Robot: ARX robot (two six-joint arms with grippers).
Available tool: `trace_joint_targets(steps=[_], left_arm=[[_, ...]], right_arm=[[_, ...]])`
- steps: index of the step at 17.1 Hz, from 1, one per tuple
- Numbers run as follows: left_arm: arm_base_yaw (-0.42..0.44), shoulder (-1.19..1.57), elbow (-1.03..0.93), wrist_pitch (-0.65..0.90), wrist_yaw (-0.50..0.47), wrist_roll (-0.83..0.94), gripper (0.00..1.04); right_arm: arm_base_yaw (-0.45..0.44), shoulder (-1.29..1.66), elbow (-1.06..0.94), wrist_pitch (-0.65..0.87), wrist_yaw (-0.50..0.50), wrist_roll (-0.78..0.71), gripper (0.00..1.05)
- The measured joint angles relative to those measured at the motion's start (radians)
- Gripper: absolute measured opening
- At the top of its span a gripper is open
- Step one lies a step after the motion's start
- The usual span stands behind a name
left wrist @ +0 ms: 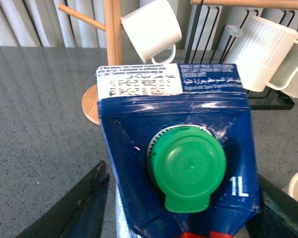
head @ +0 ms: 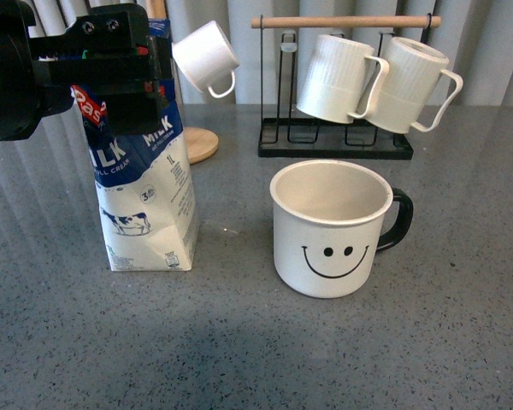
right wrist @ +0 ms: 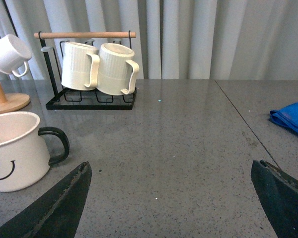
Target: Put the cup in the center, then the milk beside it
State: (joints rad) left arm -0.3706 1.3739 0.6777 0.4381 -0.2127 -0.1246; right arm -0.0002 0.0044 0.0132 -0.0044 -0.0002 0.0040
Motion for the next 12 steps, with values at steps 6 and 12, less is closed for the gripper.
trace_joint_targets(steps=[6, 12], left_arm=[[-0.012, 0.001, 0.0, -0.002, -0.012, 0.004, 0.15], [-0.076, -0.064, 0.0, 0.012, -0.097, 0.028, 0.03]], right_arm=[[0.0, 0.0, 0.0, 0.0, 0.0, 0.0, 0.98], [0.0, 0.0, 0.0, 0.0, 0.0, 0.0, 0.98]])
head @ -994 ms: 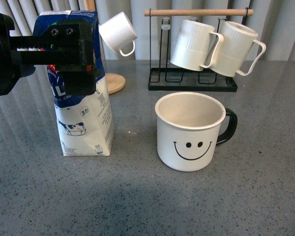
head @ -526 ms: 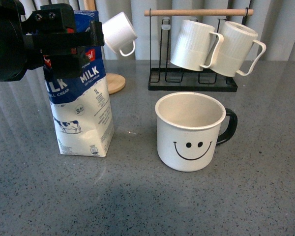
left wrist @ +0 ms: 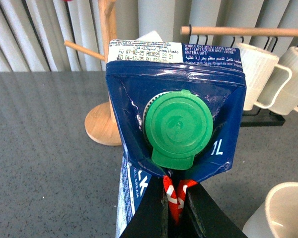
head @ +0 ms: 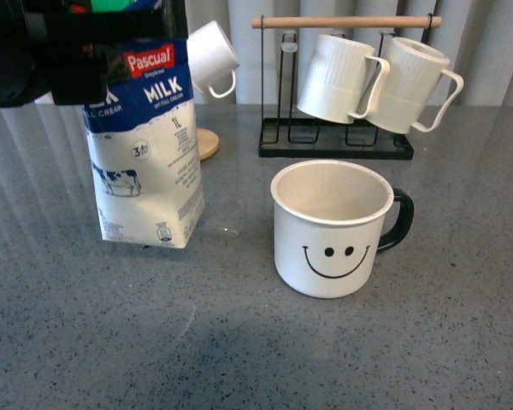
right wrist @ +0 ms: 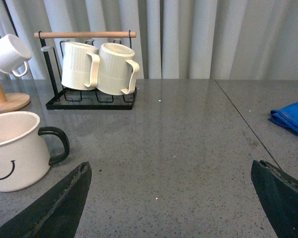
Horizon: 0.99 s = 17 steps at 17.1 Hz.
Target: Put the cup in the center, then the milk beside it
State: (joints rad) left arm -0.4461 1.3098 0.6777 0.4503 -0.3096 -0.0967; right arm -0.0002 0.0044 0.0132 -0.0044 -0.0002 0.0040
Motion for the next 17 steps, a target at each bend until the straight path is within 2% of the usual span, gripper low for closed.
trace_joint_targets(steps=[6, 13, 17], left_arm=[[-0.14, 0.044, 0.0, 0.087, -0.092, -0.036, 0.03], [-0.185, 0.118, -0.017, 0.137, -0.155, -0.092, 0.03], [-0.195, 0.143, -0.017, 0.149, -0.159, -0.109, 0.03]], right_arm=[[0.0, 0.0, 0.0, 0.0, 0.0, 0.0, 0.98], [0.0, 0.0, 0.0, 0.0, 0.0, 0.0, 0.98], [0.0, 0.0, 0.0, 0.0, 0.0, 0.0, 0.98]])
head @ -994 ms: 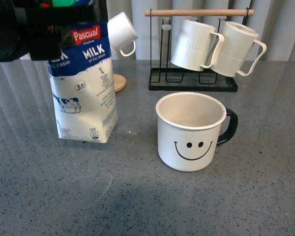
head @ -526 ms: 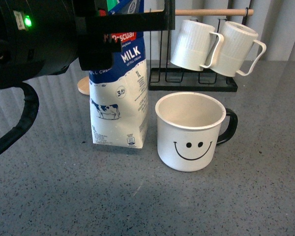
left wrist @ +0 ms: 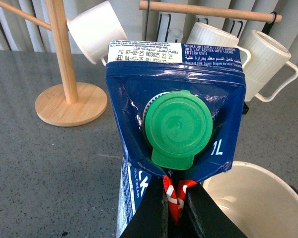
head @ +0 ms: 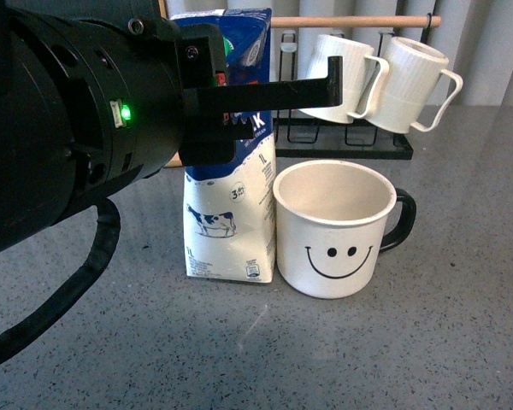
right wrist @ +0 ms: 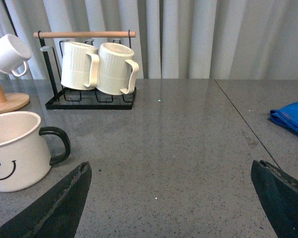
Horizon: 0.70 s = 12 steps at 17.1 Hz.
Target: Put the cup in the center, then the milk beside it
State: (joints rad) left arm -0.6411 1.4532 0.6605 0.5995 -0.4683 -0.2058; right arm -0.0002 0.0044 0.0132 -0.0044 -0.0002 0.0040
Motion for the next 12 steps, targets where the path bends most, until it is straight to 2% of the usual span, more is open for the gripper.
trace_joint_targets(steps=[3, 4, 9, 12], left_arm=[[0.0, 0.005, -0.009, 0.016, -0.014, 0.002, 0.03], [0.0, 0.006, -0.014, 0.017, -0.014, 0.002, 0.1], [-0.009, -0.008, -0.016, 0.026, -0.011, -0.004, 0.67], [-0.009, -0.037, -0.018, 0.006, -0.011, -0.008, 0.96]], right_arm=[[0.0, 0.0, 0.0, 0.0, 0.0, 0.0, 0.98], [0.0, 0.0, 0.0, 0.0, 0.0, 0.0, 0.98], [0.0, 0.0, 0.0, 0.0, 0.0, 0.0, 0.98], [0.0, 0.0, 0.0, 0.0, 0.0, 0.0, 0.98]])
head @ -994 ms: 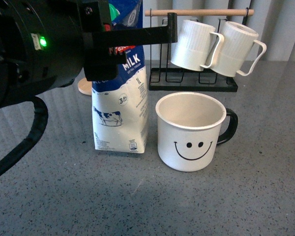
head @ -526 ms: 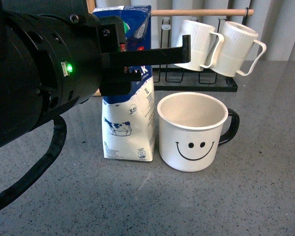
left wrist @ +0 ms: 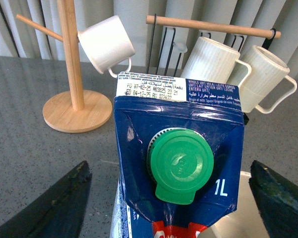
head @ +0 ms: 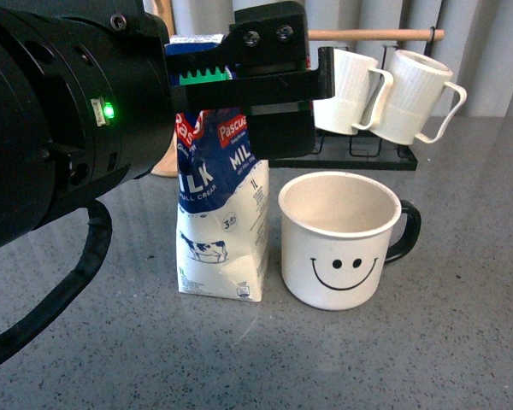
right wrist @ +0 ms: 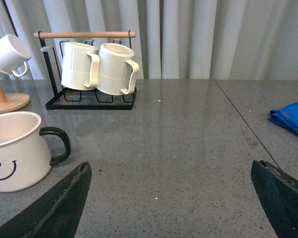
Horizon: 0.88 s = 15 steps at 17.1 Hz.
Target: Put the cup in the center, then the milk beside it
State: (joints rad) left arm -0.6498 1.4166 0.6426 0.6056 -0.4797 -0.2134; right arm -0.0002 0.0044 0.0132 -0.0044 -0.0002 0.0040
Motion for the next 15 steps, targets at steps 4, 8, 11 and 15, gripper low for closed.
trace_joint_targets(steps=[4, 8, 11, 15], left_arm=[[0.008, -0.059, -0.001, -0.036, 0.003, -0.012, 0.98], [0.044, -0.198, 0.001, -0.062, 0.085, -0.008, 0.98], [0.133, -0.277, 0.004, -0.09, 0.158, 0.006, 0.98], [0.286, -0.457, 0.003, -0.165, 0.284, 0.044, 0.98]], right_arm=[[0.0, 0.0, 0.0, 0.0, 0.0, 0.0, 0.98], [0.0, 0.0, 0.0, 0.0, 0.0, 0.0, 0.98], [0.0, 0.0, 0.0, 0.0, 0.0, 0.0, 0.98], [0.0, 0.0, 0.0, 0.0, 0.0, 0.0, 0.98]])
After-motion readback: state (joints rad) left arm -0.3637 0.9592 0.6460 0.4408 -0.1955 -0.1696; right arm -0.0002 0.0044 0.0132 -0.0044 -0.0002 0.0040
